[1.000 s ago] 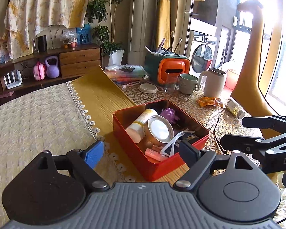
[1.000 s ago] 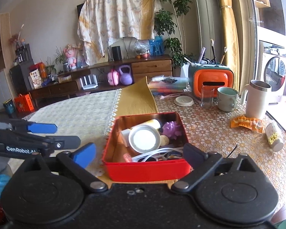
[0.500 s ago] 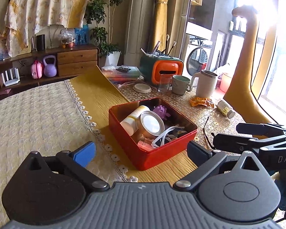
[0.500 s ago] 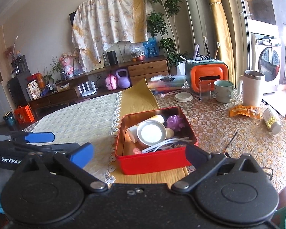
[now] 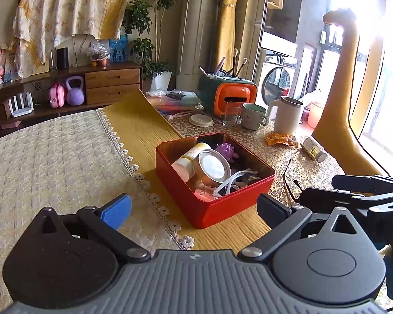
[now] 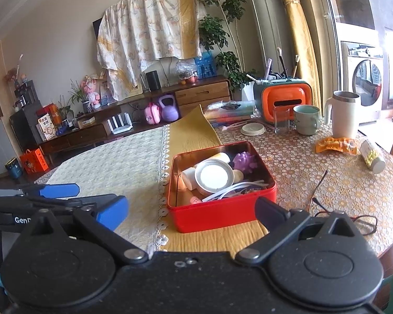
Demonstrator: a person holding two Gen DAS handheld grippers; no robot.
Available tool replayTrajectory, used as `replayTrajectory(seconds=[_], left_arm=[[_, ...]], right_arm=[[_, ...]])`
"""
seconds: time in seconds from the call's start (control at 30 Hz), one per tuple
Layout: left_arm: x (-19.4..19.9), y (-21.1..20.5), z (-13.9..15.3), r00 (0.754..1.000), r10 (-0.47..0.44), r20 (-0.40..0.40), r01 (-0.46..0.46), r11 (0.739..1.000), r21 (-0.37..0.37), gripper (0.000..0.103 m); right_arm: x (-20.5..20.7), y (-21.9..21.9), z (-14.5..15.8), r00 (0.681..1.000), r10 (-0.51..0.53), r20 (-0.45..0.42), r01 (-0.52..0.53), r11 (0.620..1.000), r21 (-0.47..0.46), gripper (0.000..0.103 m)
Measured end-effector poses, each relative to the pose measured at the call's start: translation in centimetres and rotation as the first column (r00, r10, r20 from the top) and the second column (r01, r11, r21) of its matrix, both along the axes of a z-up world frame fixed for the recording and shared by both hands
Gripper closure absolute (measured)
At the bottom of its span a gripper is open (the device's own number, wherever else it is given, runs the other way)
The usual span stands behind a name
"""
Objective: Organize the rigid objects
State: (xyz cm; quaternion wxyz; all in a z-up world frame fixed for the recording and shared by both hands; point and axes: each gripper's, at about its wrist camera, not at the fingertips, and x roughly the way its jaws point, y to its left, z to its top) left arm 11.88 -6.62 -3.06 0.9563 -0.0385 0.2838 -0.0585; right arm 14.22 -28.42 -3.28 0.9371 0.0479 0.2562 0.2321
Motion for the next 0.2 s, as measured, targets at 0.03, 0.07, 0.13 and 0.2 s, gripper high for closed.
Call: replayTrajectory(seconds=[0.03, 0.07, 0.13, 0.2], left_arm=[[-0.03, 0.05, 0.00, 1.000, 0.002, 0.002, -0.002, 1.000, 0.002, 0.000], [-0.07, 0.07, 0.02, 1.000, 0.006, 0.002, -0.006, 1.000, 0.003, 0.000], [-0.11, 0.26, 0.09, 1.000, 0.015, 0.005, -0.015, 1.000, 0.001, 0.000], [-0.14, 0.55, 0.20, 1.000, 0.018, 0.005, -0.018, 1.000, -0.007, 0.000]], right_arm=[[-0.04, 0.07, -0.03, 1.000, -0.001, -0.001, 0.001, 1.000, 0.001, 0.000], [-0.05, 0.10, -0.06, 1.000, -0.002, -0.002, 0.002, 1.000, 0.001, 0.000], [-0.06, 0.07, -0.07, 1.000, -0.001, -0.002, 0.001, 1.000, 0.001, 0.000], [-0.10, 0.12, -0.09, 1.000, -0.006, -0.001, 0.006, 1.000, 0.001, 0.000]])
